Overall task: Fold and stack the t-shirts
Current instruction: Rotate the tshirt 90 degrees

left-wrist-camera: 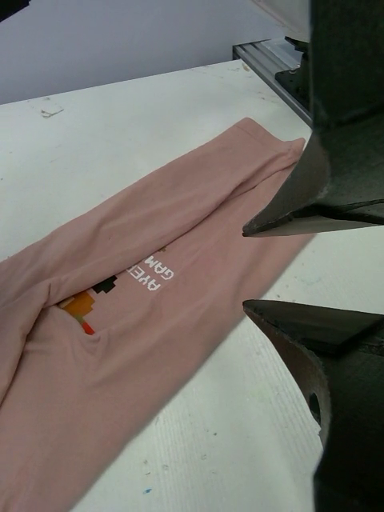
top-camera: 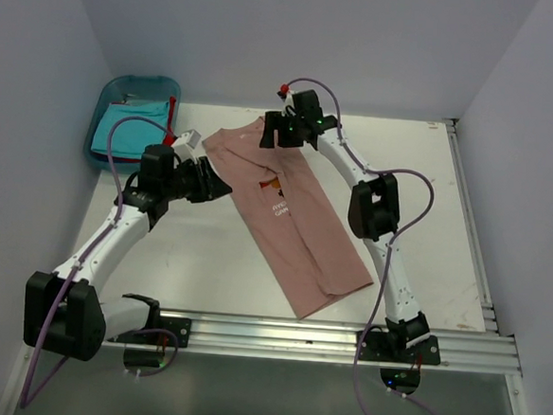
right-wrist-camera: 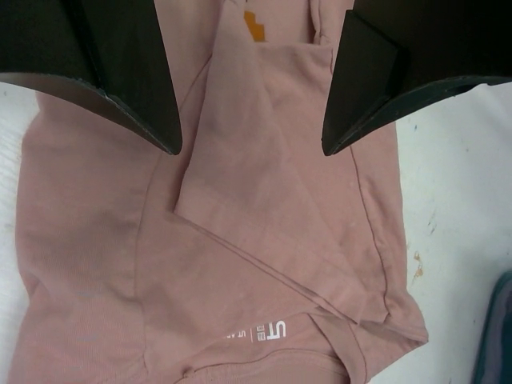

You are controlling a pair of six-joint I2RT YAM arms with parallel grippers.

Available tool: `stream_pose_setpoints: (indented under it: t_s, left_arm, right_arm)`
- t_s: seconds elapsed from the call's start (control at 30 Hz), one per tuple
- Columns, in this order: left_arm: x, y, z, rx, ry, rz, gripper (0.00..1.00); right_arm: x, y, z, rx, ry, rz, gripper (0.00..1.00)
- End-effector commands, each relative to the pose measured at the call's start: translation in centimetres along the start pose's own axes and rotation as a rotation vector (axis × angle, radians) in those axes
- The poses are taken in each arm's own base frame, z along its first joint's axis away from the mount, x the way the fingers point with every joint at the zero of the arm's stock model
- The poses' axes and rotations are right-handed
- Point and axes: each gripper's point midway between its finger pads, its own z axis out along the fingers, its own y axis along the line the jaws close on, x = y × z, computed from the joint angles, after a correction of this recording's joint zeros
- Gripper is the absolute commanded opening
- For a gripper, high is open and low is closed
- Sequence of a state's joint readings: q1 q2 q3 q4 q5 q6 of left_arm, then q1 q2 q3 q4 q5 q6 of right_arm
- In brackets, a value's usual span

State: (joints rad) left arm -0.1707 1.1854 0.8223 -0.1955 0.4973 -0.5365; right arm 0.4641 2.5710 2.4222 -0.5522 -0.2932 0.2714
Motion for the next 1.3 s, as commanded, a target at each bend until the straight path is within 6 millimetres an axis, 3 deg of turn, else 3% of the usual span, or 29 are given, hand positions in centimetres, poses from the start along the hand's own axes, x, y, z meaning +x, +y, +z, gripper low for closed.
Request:
stream_pose_setpoints:
  t_s: [0.0, 0.37, 0.6, 0.73, 1.13, 1.27]
  left_arm:
    - [-0.7, -0.9, -0.7, 0.026, -0.032, 0.048, 0.41]
    - [-0.4, -0.8, -1.2, 0.015, -0.03, 0.058, 0.4]
    - [-0.1, -0.3, -0.9, 0.002, -0.02, 0.053, 0.39]
    - [0.4, 0.1, -0.6, -0.004, -0.008, 0.046, 0.38]
    - [0.5, 0.3, -0.8, -0.013, -0.009, 0.051, 0.38]
    - [0.5, 0.3, -0.8, -0.013, -0.009, 0.051, 0.37]
  right_arm:
    - [-3.3, 0.6, 0.5, -0.074, -0.106, -0.042, 0.75]
    - [-3.5, -1.0, 3.0, -0.063, -0.161, -0.053, 0.71]
    - [-2.5, -0.9, 3.7, -0.093, -0.141, -0.03, 0.51]
    - [-1.0, -1.1, 4.3, -0.101, -0.104, -0.007, 0.37]
    - [-0.3, -2.5, 4.2, -0.029, -0.086, 0.0, 0.35]
    - [0.1, -2.9, 4.3, -0.01, -0.084, 0.002, 0.3]
